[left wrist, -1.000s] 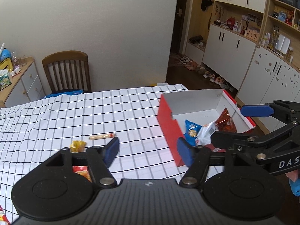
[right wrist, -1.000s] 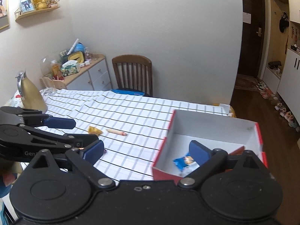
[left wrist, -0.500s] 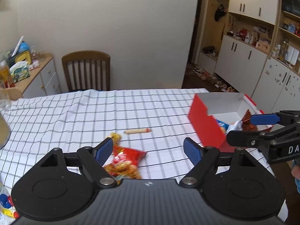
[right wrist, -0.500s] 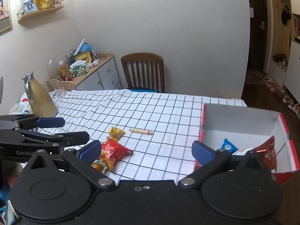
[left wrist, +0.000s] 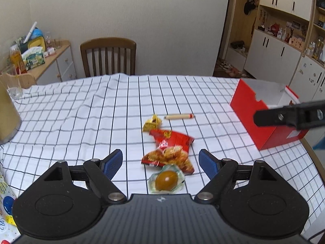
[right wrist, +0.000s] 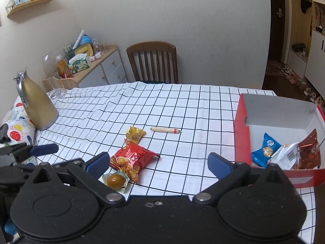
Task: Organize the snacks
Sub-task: 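Grasp the wrapped braised egg with the left tool while the right tool grasps the red chips bag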
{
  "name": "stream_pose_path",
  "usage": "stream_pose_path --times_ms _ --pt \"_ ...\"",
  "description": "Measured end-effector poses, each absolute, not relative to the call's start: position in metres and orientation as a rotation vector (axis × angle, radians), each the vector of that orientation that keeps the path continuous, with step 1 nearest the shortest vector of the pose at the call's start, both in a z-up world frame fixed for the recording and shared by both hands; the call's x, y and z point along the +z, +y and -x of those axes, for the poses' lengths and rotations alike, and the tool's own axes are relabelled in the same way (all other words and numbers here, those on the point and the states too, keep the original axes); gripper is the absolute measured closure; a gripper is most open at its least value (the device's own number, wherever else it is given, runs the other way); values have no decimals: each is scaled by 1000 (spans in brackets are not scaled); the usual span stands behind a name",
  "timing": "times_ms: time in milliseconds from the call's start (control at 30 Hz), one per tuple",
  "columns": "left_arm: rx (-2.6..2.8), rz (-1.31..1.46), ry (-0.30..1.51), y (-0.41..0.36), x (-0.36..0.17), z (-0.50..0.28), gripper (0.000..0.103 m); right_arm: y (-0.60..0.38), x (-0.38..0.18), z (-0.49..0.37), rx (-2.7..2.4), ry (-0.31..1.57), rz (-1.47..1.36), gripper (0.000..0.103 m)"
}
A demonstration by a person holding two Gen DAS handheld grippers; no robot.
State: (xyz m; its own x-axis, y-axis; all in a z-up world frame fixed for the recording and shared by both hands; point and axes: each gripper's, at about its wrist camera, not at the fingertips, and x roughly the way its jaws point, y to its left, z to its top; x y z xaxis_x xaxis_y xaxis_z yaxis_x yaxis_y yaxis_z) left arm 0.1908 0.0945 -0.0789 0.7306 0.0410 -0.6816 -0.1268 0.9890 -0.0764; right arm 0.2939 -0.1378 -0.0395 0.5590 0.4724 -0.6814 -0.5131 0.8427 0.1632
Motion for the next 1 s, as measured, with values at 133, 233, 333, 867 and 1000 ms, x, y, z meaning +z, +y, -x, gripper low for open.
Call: stream_pose_path --times_ms 133,233,333,867,1000 --pt "85 109 766 99 -95 -192 21 -119 -49 -300 553 809 73 0" --pt "76 112 782 102 -107 -194 21 -108 -56 -305 536 830 79 0" --pt "65 112 795 102 -119 -197 21 -96 -64 -311 525 853 85 0" --pt "-56 16 868 86 -170 -224 21 -38 -108 -349 469 987 88 0" --pt "-91 -21 881 82 -178 -231 21 -20 -116 -356 470 1014 111 0"
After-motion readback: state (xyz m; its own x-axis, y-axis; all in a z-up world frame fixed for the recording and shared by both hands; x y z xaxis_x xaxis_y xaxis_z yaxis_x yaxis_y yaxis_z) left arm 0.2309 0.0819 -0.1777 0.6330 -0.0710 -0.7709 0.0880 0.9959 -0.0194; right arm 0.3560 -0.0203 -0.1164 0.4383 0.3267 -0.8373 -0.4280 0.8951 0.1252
